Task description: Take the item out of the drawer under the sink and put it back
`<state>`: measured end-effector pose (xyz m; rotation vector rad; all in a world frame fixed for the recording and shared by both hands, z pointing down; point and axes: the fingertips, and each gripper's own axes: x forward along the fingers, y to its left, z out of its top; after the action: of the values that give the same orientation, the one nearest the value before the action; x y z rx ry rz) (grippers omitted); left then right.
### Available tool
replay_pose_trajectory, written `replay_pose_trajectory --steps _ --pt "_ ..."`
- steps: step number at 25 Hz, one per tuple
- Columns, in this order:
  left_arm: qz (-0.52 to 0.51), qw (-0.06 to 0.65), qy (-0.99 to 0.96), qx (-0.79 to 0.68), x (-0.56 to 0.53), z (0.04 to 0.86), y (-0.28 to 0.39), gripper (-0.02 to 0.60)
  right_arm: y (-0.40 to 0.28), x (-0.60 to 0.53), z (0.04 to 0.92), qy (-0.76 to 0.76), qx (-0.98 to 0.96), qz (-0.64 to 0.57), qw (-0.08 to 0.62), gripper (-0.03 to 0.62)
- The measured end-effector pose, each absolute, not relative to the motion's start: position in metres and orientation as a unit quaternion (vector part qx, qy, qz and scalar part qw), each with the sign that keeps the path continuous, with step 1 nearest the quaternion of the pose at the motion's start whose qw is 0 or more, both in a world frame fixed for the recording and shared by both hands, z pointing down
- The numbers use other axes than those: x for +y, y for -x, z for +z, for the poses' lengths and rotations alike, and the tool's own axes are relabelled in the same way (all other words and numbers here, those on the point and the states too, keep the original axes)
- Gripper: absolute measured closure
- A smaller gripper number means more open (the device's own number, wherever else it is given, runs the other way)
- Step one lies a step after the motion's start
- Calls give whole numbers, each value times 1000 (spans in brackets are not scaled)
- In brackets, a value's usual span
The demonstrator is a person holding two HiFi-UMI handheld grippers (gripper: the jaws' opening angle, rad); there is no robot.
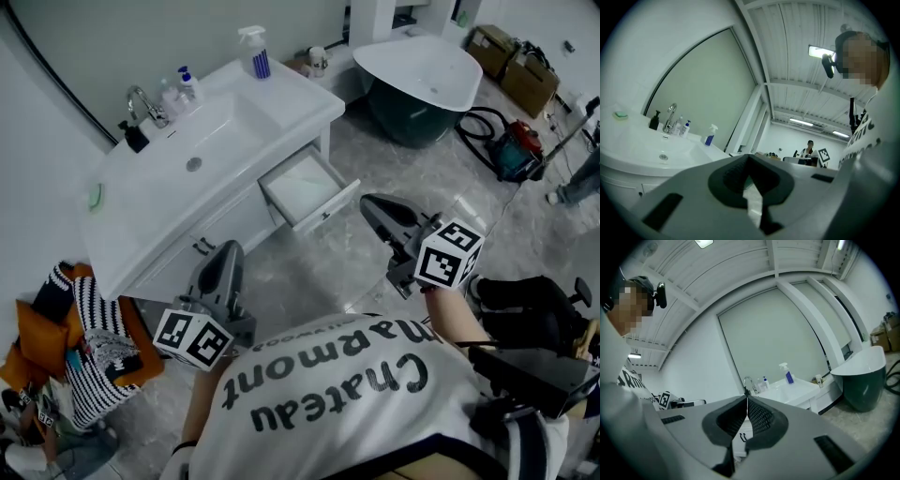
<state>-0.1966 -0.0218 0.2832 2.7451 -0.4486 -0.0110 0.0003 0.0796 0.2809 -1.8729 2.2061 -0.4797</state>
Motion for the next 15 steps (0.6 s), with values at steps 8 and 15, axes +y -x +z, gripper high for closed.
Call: replay_pose_trajectory --steps 8,15 --pt "15 192 -970 -149 -14 296 182 575 10 70 291 621 754 -187 103 582" --pt "26 207 -962 -176 -20 315 192 575 7 60 308 609 760 -204 102 582"
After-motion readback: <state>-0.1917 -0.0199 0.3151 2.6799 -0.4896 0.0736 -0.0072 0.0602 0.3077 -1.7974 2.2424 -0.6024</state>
